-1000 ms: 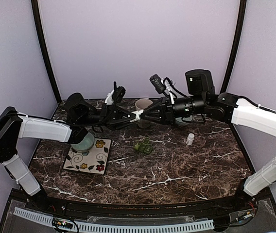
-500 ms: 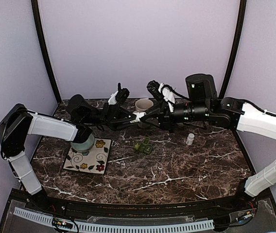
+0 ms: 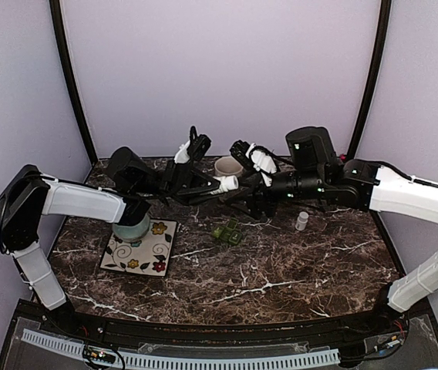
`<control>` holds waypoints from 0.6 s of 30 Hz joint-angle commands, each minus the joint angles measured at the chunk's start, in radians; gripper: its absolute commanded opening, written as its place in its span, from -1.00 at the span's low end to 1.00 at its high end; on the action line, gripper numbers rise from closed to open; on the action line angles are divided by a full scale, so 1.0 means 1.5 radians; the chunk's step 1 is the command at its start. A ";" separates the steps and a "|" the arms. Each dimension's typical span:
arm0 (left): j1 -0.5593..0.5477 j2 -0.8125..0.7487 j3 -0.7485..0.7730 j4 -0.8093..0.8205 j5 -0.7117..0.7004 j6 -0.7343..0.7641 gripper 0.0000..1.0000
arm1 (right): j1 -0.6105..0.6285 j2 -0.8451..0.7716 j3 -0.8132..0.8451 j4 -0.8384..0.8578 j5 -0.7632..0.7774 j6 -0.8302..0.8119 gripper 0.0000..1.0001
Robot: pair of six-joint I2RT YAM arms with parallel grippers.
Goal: Sort the pills into containers
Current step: Unscrew the lid of the pill bottle.
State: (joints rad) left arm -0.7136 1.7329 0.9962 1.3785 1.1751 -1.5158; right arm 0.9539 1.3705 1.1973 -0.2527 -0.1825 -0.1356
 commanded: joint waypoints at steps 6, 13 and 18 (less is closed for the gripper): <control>0.017 -0.082 -0.009 -0.170 -0.017 0.177 -1.00 | -0.006 -0.078 -0.048 0.018 0.026 0.067 0.34; 0.027 -0.128 -0.034 -0.270 -0.063 0.302 -1.00 | -0.031 -0.104 -0.069 0.023 0.033 0.227 0.25; 0.027 -0.143 -0.044 -0.321 -0.076 0.367 -1.00 | -0.068 -0.090 -0.070 0.081 -0.010 0.451 0.04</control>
State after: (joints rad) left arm -0.6769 1.5661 0.9577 0.9848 1.0882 -1.0973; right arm 0.8963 1.2285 1.0973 -0.2283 -0.1490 0.2157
